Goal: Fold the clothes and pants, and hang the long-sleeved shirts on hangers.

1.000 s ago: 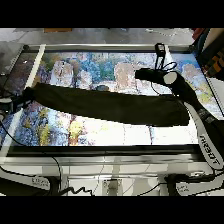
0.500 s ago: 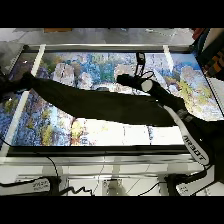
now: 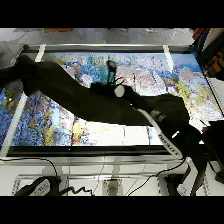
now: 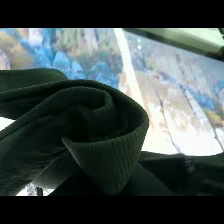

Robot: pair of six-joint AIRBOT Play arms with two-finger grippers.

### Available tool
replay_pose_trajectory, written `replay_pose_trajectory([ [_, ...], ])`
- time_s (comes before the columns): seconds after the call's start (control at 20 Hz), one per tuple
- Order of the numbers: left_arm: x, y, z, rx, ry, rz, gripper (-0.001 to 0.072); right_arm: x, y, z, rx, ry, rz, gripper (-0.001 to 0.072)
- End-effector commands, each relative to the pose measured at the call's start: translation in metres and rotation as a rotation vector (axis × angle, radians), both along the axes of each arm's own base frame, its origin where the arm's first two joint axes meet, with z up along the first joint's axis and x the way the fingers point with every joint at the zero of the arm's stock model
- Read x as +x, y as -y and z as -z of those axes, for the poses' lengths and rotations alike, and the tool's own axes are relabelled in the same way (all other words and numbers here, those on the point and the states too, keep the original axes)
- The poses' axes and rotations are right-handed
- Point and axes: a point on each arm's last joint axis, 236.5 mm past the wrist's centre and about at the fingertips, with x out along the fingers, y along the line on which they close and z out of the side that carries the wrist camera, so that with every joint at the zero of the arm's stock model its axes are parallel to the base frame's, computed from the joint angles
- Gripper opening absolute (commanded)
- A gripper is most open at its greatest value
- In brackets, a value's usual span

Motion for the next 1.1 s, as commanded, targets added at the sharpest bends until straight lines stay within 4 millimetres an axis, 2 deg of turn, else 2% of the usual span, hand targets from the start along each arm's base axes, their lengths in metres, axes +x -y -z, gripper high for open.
replay_pose_trajectory([
  [0.0, -0.020, 0.010, -0.032, 0.022, 0.075, 0.009, 0.0015, -0.044, -0.059, 0.018, 0.035, -0.083, -0.069, 0.0031],
  [0.1, -0.019, 0.010, -0.031, 0.020, 0.072, 0.009, 0.0015, -0.071, -0.088, 0.024, 0.049, -0.094, -0.110, 0.0031],
  [0.25, -0.019, 0.010, -0.031, 0.017, 0.072, 0.010, 0.0015, -0.100, -0.112, 0.026, 0.048, -0.092, -0.161, 0.0031],
  [0.35, -0.019, 0.010, -0.030, 0.017, 0.070, 0.010, 0.0016, -0.103, -0.114, 0.026, 0.042, -0.088, -0.169, 0.0031],
  [0.5, -0.016, 0.015, -0.021, 0.009, 0.049, 0.025, 0.0015, -0.081, -0.095, 0.024, 0.021, -0.069, -0.141, 0.0032],
  [0.6, -0.009, 0.029, -0.008, -0.003, 0.017, 0.064, 0.0015, -0.059, -0.068, 0.020, -0.002, -0.077, -0.113, 0.0032],
  [0.7, 0.000, 0.054, 0.015, -0.019, -0.037, 0.131, 0.0015, -0.035, -0.029, 0.016, -0.041, -0.101, -0.084, 0.0032],
  [0.9, 0.013, 0.137, 0.087, -0.049, -0.203, 0.321, 0.0015, 0.003, 0.073, 0.016, -0.146, -0.202, -0.014, 0.0032],
  [1.05, 0.000, 0.214, 0.144, -0.063, -0.336, 0.482, 0.0015, 0.029, 0.151, 0.018, -0.203, -0.253, 0.070, 0.0032],
])
